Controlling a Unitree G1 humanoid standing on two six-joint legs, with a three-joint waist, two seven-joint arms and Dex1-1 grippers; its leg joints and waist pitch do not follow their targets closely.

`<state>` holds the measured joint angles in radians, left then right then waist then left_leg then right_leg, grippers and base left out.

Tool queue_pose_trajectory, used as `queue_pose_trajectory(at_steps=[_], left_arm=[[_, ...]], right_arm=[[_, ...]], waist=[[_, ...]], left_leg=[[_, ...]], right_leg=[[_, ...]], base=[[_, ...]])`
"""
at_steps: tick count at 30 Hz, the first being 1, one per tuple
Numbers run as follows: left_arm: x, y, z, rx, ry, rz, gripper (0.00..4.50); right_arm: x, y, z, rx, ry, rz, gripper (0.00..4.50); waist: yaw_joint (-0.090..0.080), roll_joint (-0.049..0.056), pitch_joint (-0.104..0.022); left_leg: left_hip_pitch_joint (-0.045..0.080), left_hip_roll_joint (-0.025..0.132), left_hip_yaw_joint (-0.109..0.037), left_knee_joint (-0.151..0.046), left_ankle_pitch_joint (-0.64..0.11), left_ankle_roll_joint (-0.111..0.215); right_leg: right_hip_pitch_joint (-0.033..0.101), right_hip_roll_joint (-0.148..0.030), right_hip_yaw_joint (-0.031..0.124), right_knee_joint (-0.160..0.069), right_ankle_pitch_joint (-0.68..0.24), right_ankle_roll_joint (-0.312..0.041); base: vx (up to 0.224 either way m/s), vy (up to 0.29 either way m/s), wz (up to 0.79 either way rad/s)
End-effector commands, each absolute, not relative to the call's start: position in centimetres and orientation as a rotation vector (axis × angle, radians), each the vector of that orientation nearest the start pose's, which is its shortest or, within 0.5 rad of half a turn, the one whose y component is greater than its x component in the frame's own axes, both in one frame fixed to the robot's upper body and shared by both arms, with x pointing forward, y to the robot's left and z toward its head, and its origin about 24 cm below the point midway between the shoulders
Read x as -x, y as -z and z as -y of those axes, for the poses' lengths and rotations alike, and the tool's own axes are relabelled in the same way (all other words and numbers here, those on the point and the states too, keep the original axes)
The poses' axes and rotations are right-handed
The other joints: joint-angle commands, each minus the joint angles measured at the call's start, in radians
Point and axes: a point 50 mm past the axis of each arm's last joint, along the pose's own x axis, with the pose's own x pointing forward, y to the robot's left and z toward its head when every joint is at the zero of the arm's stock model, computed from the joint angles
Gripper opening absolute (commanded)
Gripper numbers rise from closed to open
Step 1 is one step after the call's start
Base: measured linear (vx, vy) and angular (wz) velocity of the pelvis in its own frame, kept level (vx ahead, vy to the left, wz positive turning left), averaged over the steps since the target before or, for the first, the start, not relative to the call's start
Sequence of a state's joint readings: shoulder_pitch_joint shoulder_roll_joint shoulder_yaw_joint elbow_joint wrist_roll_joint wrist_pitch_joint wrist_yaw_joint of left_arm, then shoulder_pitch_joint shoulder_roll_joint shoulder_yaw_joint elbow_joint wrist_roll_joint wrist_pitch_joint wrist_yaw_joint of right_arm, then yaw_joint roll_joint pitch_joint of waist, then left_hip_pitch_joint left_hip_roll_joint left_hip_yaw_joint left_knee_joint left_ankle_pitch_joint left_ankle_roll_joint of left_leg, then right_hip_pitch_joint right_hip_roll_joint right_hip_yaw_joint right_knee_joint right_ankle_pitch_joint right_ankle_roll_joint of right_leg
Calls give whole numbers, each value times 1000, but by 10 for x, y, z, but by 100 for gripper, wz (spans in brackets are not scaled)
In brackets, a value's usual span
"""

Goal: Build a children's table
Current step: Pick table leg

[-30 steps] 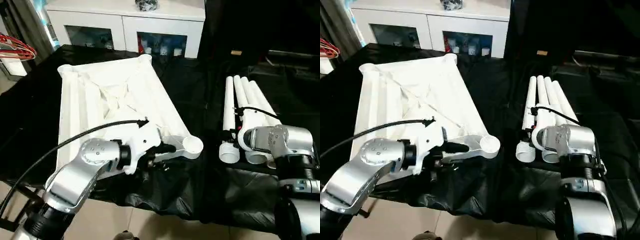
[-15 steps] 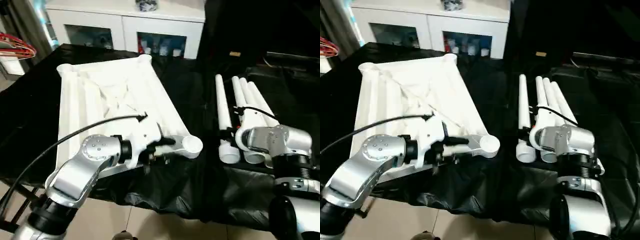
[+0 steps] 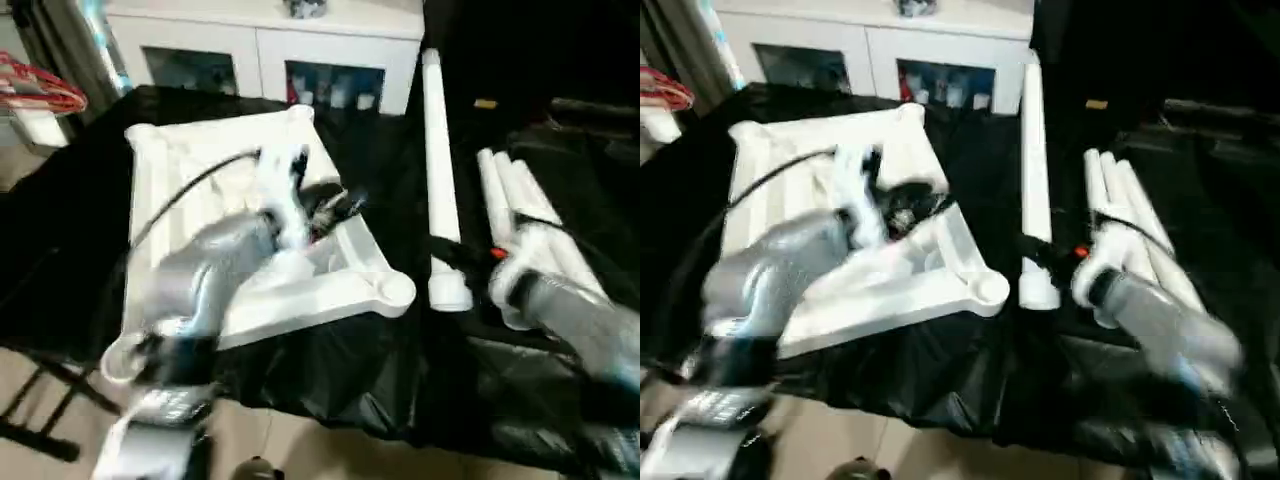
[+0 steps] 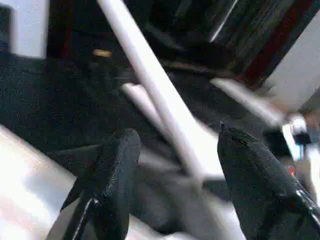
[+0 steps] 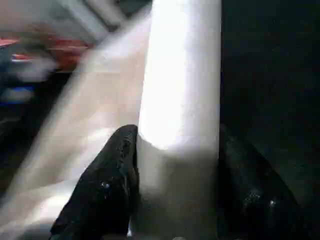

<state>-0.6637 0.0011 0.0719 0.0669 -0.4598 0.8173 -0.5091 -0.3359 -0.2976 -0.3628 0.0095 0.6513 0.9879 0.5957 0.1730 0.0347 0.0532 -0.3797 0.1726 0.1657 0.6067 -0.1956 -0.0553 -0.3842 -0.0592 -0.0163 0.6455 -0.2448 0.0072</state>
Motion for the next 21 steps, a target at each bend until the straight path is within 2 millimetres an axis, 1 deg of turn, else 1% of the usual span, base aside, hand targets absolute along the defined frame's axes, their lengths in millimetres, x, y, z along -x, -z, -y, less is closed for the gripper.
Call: queue_pose_trajectory(at_steps=[1, 2, 3, 4, 5, 6, 7, 8, 9, 10, 11, 12, 13, 15, 16, 17, 19, 20, 21], left_arm=[[-324, -164, -45, 464, 998, -221, 320], [-323, -165, -40, 474, 1024, -226, 323], [-321, -166, -36, 481, 1040, -229, 335], [-320, -167, -32, 488, 1063, -245, 351], [-318, -169, -27, 501, 1092, -252, 360], [-316, -171, -23, 515, 1118, -262, 363], [-314, -172, -20, 527, 1134, -268, 363], [-312, -178, -16, 572, 1159, -262, 363], [-312, -180, -15, 592, 1166, -264, 363], [-312, -183, -15, 615, 1169, -260, 363], [-312, -184, -15, 625, 1169, -259, 363], [-312, -185, -15, 629, 1169, -259, 363], [-314, -185, -16, 644, 1157, -261, 363], [-314, -184, -17, 655, 1150, -263, 363], [-315, -184, -17, 660, 1149, -263, 334], [-315, -183, -18, 660, 1144, -266, 327], [-315, -183, -19, 666, 1143, -267, 327], [-314, -184, -19, 674, 1146, -262, 321], [-314, -185, -20, 692, 1152, -256, 300]], right_arm=[[-273, -117, 195, -578, -776, -276, 191], [-269, -118, 194, -577, -800, -269, 191], [-267, -119, 195, -576, -813, -265, 191], [-265, -121, 194, -579, -836, -257, 191], [-262, -122, 193, -589, -863, -251, 191], [-260, -124, 192, -595, -890, -247, 191], [-258, -126, 191, -596, -910, -241, 191], [-255, -128, 190, -596, -941, -232, 191], [-253, -129, 190, -598, -951, -230, 191], [-252, -131, 188, -595, -967, -229, 191], [-251, -131, 187, -593, -975, -229, 191], [-251, -132, 187, -592, -978, -229, 191], [-251, -133, 186, -584, -996, -230, 191], [-251, -133, 186, -582, -1002, -232, 191], [-251, -133, 186, -582, -1003, -233, 191], [-251, -133, 185, -580, -1009, -234, 191], [-249, -134, 184, -577, -1029, -239, 191], [-247, -135, 183, -577, -1045, -240, 191], [-246, -136, 183, -581, -1059, -241, 191]], waist=[[10, -1, -73], [11, -5, -71], [12, -4, -71], [12, -4, -69], [12, -4, -69], [11, -1, -67], [9, -2, -68], [8, -8, -67], [8, -8, -67], [9, -3, -69], [8, -5, -69], [8, -4, -69], [7, -7, -68], [8, -5, -68], [9, -6, -68], [8, -7, -68], [8, -9, -69], [8, -9, -68], [9, -10, -69]], left_leg=[[4, 34, -17, -48, 4, 55], [5, 36, -16, -46, -2, 63], [3, 36, -18, -48, -2, 62], [1, 37, -18, -50, -8, 60], [1, 37, -18, -50, -9, 58], [2, 38, -18, -52, -19, 52], [1, 37, -18, -52, -22, 47], [0, 37, -17, -53, -19, 47], [0, 37, -17, -53, -19, 47], [2, 37, -19, -51, -12, 48], [1, 38, -19, -52, -4, 55], [1, 37, -19, -51, -2, 55], [1, 37, -18, -51, -5, 58], [0, 37, -19, -51, 2, 60], [0, 37, -19, -52, 1, 59], [0, 37, -19, -52, 3, 58], [1, 37, -19, -51, 9, 56], [0, 37, -19, -52, 6, 57], [0, 36, -19, -51, 9, 58]], right_leg=[[63, -70, 31, -57, 233, -266], [60, -69, 32, -64, 207, -261], [62, -70, 31, -64, 189, -260], [60, -72, 31, -70, 121, -249], [58, -72, 31, -72, 99, -246], [56, -72, 31, -77, 57, -241], [57, -72, 31, -78, 39, -236], [56, -71, 31, -79, 33, -230], [56, -71, 31, -79, 33, -230], [55, -71, 30, -77, 40, -234], [54, -70, 31, -77, 55, -232], [53, -70, 31, -76, 59, -232], [53, -69, 31, -78, 61, -230], [54, -70, 31, -78, 63, -226], [53, -71, 30, -78, 56, -222], [52, -70, 31, -78, 56, -219], [53, -70, 31, -77, 64, -217], [53, -70, 31, -78, 62, -215], [54, -71, 31, -77, 61, -215]], base=[[0, 0, 0], [0, 0, 0], [0, 0, 0], [0, 0, 0], [0, 0, 0], [0, 0, 0], [0, 0, 0], [0, 0, 0], [0, 0, 0], [0, 0, 0], [0, 0, 0], [0, 0, 0], [0, 0, 0], [0, 0, 0], [0, 0, 0], [0, 0, 0], [0, 0, 0], [0, 0, 0], [0, 0, 0]])
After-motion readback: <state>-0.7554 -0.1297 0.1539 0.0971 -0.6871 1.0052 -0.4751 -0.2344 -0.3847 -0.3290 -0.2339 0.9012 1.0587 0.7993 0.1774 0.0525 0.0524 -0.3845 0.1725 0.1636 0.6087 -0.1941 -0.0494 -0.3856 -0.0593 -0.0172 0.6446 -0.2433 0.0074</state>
